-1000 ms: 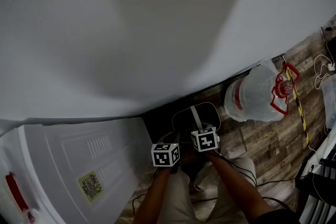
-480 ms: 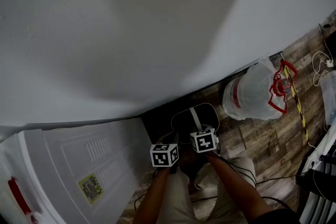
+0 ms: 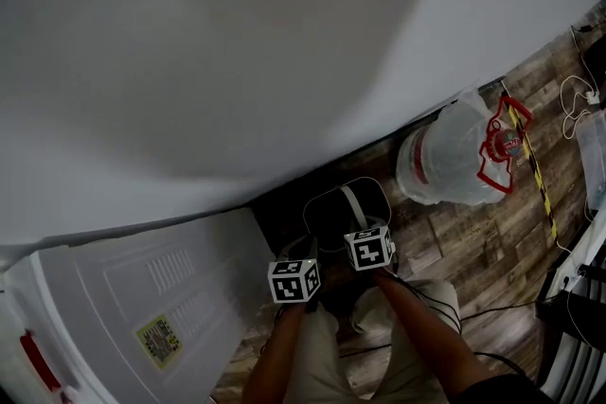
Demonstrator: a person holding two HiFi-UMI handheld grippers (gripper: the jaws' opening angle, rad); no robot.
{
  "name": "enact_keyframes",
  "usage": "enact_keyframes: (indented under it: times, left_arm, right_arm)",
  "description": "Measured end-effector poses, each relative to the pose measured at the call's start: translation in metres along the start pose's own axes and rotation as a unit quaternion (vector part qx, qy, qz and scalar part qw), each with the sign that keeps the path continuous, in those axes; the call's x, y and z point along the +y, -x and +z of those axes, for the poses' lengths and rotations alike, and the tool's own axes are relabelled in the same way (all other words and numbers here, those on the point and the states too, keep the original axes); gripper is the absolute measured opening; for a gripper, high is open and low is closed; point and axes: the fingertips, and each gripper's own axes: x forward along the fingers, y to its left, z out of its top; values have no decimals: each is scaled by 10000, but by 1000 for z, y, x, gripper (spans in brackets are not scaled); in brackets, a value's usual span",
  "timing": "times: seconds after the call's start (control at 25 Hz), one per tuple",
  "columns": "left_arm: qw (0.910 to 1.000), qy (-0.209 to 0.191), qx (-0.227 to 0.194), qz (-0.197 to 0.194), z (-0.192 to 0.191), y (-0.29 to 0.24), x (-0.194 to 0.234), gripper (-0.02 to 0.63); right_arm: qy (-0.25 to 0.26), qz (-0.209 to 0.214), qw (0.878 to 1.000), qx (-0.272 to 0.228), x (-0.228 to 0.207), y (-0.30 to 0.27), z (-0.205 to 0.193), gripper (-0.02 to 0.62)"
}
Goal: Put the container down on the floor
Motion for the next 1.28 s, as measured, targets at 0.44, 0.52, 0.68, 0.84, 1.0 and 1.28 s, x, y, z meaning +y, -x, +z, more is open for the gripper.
enact_keyframes:
  times: [0.44, 0.52, 0.68, 0.84, 1.0, 1.28]
  left_arm:
    - [9990, -331, 155, -258, 9, -25, -40, 17]
    - [9989, -321, 154, -320, 13, -31, -49, 17]
    - [9971, -549, 240, -473, 15, -46, -64, 17]
    - [9956, -663, 313, -576, 13, -60, -74, 17]
    - [9944, -744, 390, -636, 8, -72, -82, 17]
    - [9918, -895, 491, -765, 2, -87, -93, 17]
  right_arm:
    - [-222, -70, 9997, -70, -39, 3, -4, 34]
    - [-245, -52, 9997, -42, -46, 2, -5, 34]
    - [-324, -84, 9994, -33, -61, -1, -8, 34]
    - [-423, -158, 9989, -79, -76, -4, -9, 34]
    - [-454, -190, 9987, -102, -85, -9, -11, 34]
    - [-544, -243, 9982, -80, -102, -16, -13, 40]
